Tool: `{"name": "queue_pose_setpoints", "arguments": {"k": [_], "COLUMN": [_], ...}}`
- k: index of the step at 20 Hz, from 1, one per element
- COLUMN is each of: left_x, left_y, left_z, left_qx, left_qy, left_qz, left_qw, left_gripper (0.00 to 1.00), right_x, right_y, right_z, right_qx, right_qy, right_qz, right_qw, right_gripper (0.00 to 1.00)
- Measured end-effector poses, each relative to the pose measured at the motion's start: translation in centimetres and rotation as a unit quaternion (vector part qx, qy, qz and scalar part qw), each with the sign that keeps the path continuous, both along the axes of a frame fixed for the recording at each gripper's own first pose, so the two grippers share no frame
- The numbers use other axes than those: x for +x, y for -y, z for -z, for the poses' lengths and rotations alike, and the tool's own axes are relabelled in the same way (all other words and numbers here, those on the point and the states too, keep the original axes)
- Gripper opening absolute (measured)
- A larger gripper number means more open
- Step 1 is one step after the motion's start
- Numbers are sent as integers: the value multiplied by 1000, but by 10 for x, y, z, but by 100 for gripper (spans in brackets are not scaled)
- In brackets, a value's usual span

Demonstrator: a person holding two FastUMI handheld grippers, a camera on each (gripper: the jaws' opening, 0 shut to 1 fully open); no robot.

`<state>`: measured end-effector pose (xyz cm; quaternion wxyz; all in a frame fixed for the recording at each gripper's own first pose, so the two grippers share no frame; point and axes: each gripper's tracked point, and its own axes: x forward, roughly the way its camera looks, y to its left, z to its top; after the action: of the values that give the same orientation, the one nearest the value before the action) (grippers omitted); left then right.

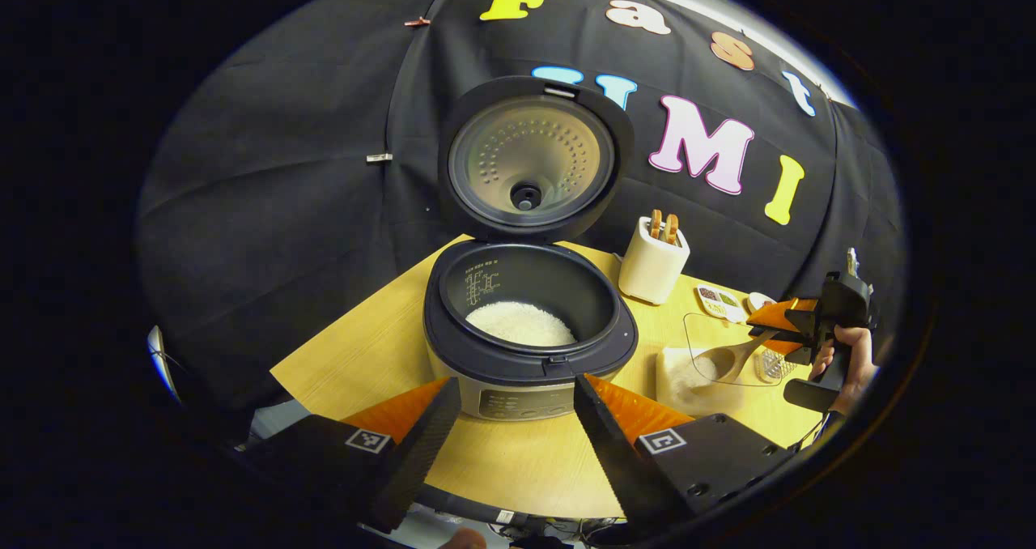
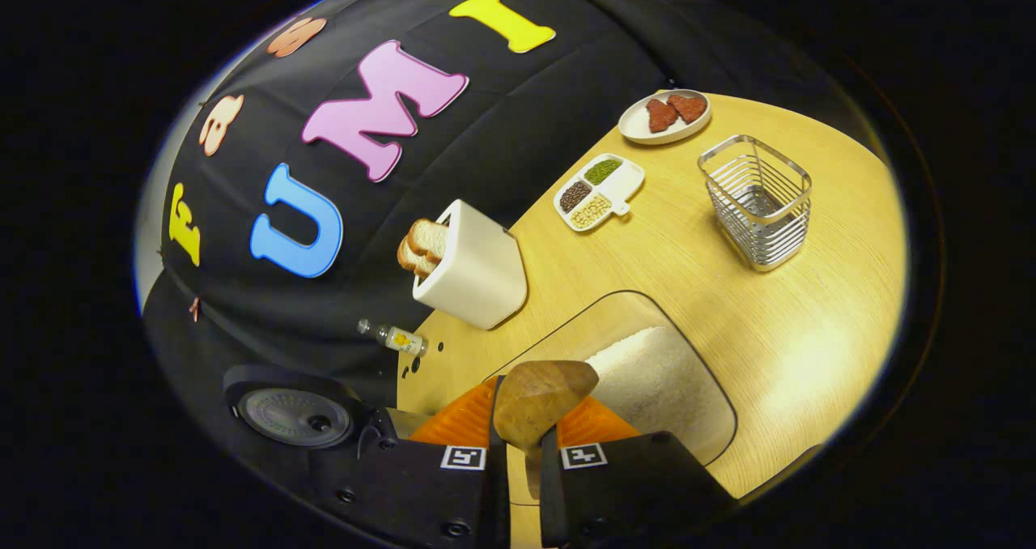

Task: Close the left gripper, press the button to open the rice cooker; take a wooden spoon from the chopstick holder with the right hand, scoop a spoonful of rice and pour it into the rice cooker, then put the wooden spoon back into the chopstick holder.

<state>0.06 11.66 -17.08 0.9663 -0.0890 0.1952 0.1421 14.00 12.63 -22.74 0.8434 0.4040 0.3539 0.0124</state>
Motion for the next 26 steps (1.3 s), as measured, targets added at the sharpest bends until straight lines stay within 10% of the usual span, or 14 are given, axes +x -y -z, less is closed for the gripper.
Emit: {"name": "queue_pose_setpoints", "arguments": {"k": [14, 26], "left_x": [2, -12], "left_y": [14, -26], "left_z": [-30, -52], "left_qx": [20, -3], "left_qy": [32, 63], "left_qz": [29, -16], "left_qw": [999, 998], "left_gripper": [95, 95], "right_x": [-2, 4], "right_y": [22, -84], "right_z": [-57, -126], "right_qx": [132, 171], "right_qy": [1, 35], "right_qz": [76, -5], "right_qw": [988, 985], "right_gripper": [19, 19]}}
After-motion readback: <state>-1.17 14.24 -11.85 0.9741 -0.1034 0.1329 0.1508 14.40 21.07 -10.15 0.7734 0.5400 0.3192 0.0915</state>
